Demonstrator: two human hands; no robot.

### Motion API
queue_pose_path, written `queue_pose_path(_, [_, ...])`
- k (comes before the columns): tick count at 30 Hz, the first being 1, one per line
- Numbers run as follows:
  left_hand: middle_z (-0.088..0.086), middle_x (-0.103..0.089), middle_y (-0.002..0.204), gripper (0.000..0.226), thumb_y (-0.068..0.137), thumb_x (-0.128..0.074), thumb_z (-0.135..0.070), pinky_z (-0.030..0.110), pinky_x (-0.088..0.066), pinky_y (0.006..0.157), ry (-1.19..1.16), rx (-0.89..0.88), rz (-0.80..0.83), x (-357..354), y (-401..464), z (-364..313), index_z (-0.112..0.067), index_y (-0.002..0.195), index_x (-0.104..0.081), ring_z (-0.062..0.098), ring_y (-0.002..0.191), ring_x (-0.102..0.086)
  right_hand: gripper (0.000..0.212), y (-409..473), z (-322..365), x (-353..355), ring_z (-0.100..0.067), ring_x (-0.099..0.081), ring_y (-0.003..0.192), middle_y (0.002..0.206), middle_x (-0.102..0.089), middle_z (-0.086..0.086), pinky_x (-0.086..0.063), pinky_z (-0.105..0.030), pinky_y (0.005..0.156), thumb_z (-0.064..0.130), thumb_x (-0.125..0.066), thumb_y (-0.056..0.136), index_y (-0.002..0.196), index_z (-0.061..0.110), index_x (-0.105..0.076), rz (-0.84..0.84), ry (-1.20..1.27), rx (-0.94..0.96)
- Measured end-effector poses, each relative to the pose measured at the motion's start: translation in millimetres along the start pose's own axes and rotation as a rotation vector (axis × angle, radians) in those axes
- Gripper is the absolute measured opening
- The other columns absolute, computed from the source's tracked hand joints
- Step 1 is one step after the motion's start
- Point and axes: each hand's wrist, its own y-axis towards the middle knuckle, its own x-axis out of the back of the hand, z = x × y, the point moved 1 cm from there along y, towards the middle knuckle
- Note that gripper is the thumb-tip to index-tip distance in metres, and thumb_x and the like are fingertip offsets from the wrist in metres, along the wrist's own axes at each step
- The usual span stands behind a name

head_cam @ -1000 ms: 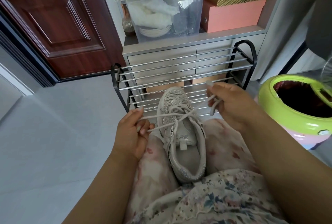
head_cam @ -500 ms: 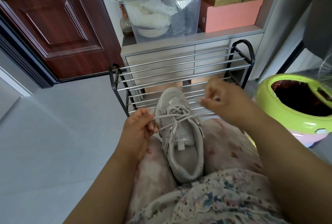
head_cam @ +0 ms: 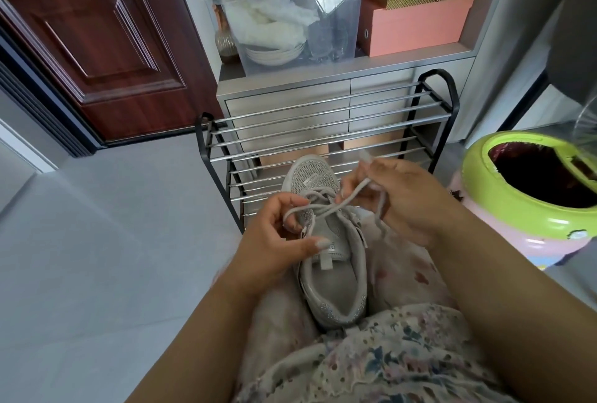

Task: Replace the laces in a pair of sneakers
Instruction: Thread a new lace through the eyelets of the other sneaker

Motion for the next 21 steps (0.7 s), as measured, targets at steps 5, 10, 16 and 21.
queue_pose_path(5, [-0.008,-0.052,0.078,0.039,0.061,-0.063,-0.004,0.019,-0.046,0.063,0.075,-0.023,-0.077,-2,0,-3,-0.017,0.098,-0.061,0.005,0.071,-0.052,0.044,2,10,7,-0.016,-0.041,0.046,0.051,-0.038,-0.004,-0.052,-0.033,0.052,0.033,-0.045,0.094,0.054,0.015,-0.037,-0.062,0.32,-0.065])
queue_pose_path(10, [-0.006,-0.06,0.081,0.034,0.063,-0.061,-0.002,0.019,-0.048,0.065,0.022,0.001,-0.082,1,3,1,-0.017,0.093,-0.062,0.01,0.077,-0.055,0.043,-7,18,13,-0.02,-0.048,0.047,0.055,-0.042,-0.012,-0.055,-0.04,0.057,0.03,-0.049,0.089,0.051,0.012,-0.047,0.123,0.093,-0.13])
queue_pose_path(16, [0.001,-0.061,0.087,0.034,0.063,-0.062,-0.004,0.021,-0.05,0.069,0.003,0.013,-0.089,-1,0,-2,-0.016,0.095,-0.062,0.014,0.081,-0.057,0.042,-9,17,21,-0.027,-0.059,0.07,0.075,-0.066,-0.015,-0.048,-0.041,0.075,0.051,-0.062,0.082,0.064,0.014,-0.064,0.009,-0.664,-0.048])
queue_pose_path(21, [-0.001,-0.061,0.084,0.03,0.065,-0.06,-0.004,0.021,-0.049,0.066,0.094,-0.012,-0.095,-4,-3,-7,-0.017,0.092,-0.063,0.015,0.077,-0.054,0.02,8,-7,26,-0.007,-0.047,0.064,0.07,-0.053,0.011,-0.04,-0.025,0.063,0.041,-0.065,0.084,0.078,0.023,-0.058,-0.058,-0.965,-0.149])
